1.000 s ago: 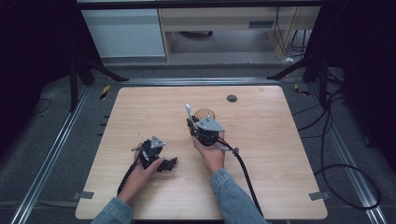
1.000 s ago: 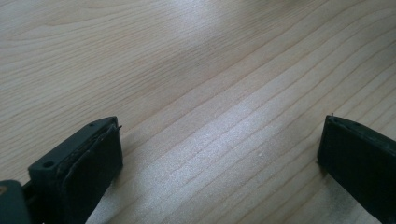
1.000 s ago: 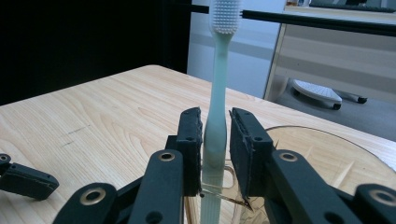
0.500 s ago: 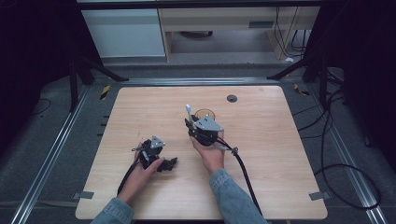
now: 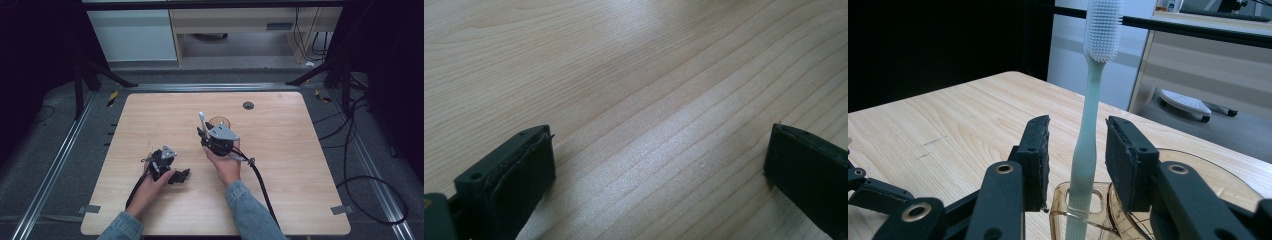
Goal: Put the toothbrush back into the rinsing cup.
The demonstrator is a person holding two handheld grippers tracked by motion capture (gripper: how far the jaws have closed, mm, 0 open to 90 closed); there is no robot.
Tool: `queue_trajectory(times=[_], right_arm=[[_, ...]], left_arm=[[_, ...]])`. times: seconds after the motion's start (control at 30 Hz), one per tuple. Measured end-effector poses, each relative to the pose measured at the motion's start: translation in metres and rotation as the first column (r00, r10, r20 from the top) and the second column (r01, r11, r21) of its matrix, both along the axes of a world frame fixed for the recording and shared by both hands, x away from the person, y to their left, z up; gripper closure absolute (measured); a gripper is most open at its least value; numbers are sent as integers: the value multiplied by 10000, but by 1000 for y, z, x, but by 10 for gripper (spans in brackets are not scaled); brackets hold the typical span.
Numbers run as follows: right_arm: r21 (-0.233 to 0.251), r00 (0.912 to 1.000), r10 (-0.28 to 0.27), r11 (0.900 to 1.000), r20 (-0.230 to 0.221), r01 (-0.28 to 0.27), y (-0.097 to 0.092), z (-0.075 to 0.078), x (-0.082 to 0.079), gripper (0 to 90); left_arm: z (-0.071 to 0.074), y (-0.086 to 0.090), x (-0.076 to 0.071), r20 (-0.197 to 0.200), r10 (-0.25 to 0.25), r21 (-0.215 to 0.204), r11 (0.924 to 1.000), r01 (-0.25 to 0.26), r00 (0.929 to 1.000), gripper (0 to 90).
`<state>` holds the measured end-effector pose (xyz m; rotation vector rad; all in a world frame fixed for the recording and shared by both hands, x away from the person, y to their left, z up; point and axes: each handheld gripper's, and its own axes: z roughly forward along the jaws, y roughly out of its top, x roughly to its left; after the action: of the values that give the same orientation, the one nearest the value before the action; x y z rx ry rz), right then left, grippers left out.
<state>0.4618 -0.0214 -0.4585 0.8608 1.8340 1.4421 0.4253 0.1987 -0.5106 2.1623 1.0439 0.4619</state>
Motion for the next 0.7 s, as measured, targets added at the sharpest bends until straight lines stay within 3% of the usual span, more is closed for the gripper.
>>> queue_trajectory(times=[0.33, 0.7], right_arm=[[-107, 10000, 50, 9999, 15, -50, -4, 5, -4, 610], [-249, 9996, -27, 9997, -264, 20, -13, 12, -8, 583]], left_arm=[[0, 0, 0, 3, -2, -1, 10000, 2, 10000, 0], [0, 0, 0, 5, -2, -5, 10000, 2, 10000, 0]])
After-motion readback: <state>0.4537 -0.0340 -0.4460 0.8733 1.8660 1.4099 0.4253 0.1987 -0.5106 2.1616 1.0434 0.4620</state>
